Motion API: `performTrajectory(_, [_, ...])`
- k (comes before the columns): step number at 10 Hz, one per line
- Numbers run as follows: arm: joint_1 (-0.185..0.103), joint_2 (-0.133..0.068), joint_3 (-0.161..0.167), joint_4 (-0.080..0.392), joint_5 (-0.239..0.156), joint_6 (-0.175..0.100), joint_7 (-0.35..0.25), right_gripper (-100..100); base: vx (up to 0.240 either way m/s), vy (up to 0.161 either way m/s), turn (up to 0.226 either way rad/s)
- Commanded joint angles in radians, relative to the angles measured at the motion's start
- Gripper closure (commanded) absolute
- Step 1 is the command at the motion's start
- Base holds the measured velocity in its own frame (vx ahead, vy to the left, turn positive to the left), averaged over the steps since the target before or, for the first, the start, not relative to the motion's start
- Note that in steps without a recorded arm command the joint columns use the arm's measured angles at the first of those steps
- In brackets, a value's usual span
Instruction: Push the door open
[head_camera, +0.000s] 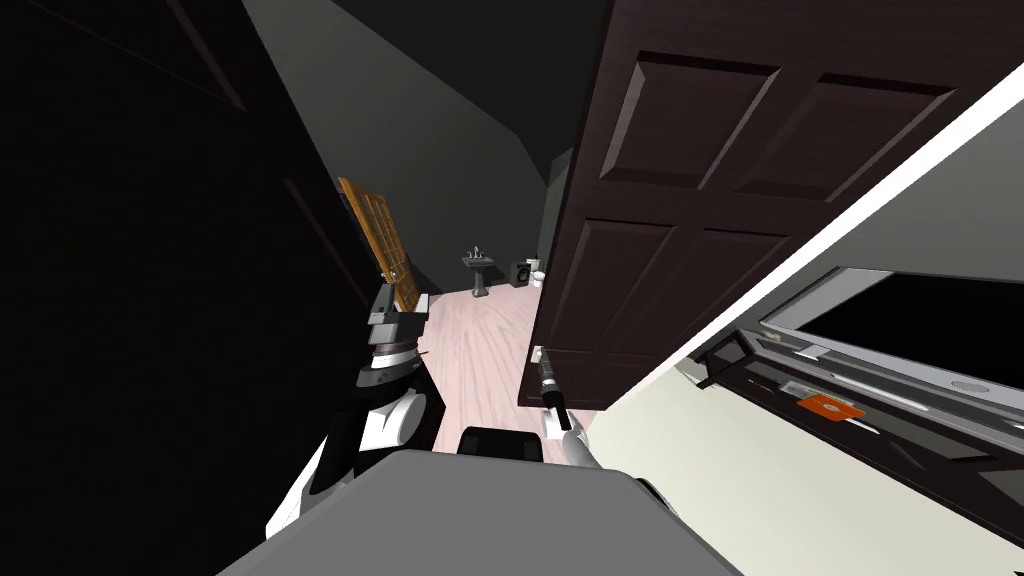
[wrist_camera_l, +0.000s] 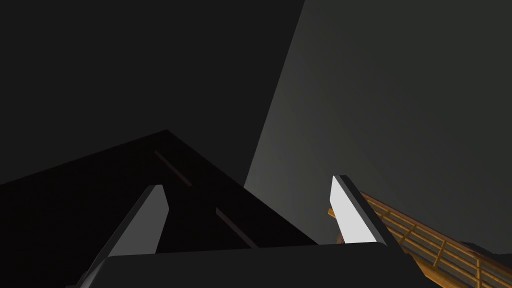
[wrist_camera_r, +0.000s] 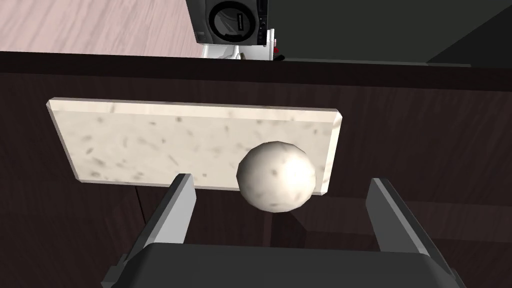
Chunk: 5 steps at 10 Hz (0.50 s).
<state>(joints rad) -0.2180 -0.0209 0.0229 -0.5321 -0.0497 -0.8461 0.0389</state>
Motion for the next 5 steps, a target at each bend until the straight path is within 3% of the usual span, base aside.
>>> performTrajectory(1, [0.000, 0.000, 0.000, 0.000, 0.000, 0.000, 0.000, -100, 0.094, 0.003, 0.000])
performTrajectory(2, [0.000, 0.000, 0.000, 0.000, 0.000, 0.000, 0.000, 100, -0.019, 0.002, -0.004])
performTrajectory(5, [0.000, 0.000, 0.000, 0.000, 0.000, 0.000, 0.000, 100, -0.027, -0.001, 0.003])
